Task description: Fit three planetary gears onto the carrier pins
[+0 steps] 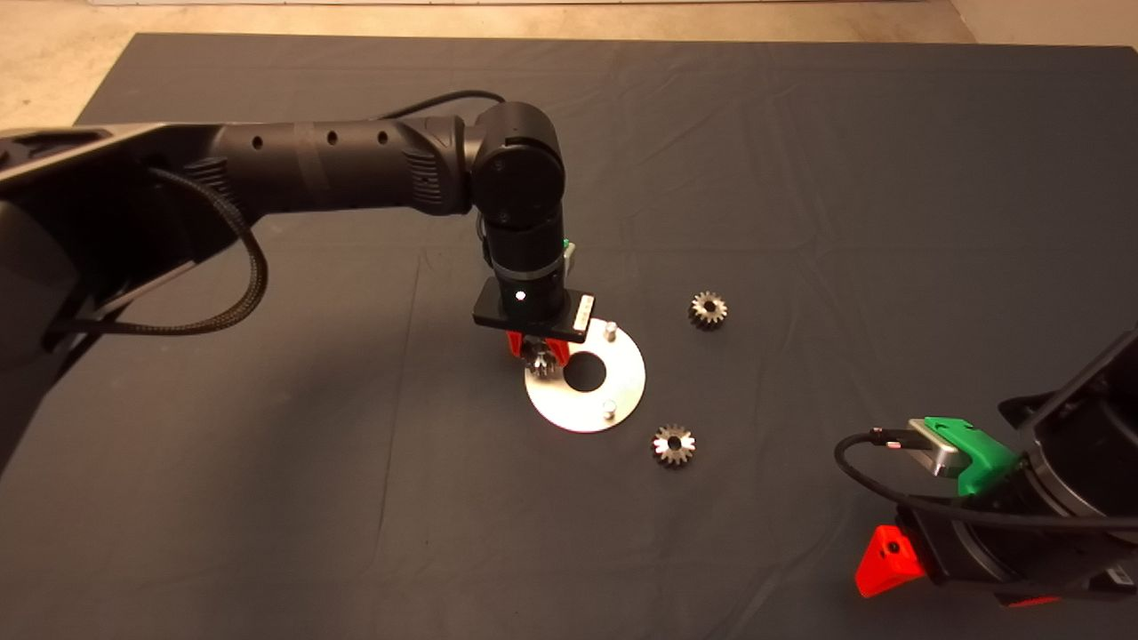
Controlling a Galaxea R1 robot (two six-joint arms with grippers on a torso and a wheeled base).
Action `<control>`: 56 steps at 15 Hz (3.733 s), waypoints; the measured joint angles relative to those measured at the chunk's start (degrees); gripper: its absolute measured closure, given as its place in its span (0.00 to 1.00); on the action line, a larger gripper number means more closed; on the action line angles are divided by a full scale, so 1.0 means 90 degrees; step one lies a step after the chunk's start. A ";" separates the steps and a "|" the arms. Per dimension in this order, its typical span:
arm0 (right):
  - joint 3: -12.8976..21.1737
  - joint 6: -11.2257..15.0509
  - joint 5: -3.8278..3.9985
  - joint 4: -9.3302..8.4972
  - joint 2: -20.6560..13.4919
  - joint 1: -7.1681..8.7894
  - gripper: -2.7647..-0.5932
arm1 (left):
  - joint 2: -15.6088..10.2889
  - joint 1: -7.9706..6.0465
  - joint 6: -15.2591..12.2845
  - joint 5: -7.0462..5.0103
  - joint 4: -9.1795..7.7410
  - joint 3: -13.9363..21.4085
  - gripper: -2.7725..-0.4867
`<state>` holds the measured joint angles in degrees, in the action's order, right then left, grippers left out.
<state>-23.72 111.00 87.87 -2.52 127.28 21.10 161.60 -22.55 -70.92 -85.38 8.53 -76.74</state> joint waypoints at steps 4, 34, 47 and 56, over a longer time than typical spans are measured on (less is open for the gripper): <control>-0.0001 0.0002 0.0000 0.0000 0.0000 0.0000 0.00 | -0.0003 0.0001 0.0001 -0.0012 0.0001 0.0000 0.93; -0.0003 0.0002 0.0000 0.0000 0.0000 0.0000 0.00 | -0.0037 0.0001 0.0031 -0.0016 0.0000 0.0000 0.93; -0.0003 0.0001 0.0000 0.0000 0.0000 0.0000 0.00 | -0.0054 0.0001 0.0234 -0.0009 0.0001 -0.0003 0.93; -0.0003 0.0000 -0.0003 0.0000 0.0000 0.0000 0.00 | -0.0144 0.0139 0.0347 -0.0126 0.0056 -0.0091 0.93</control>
<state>-23.75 111.00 87.85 -2.52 127.28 21.10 160.31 -21.30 -67.80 -86.52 9.03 -77.56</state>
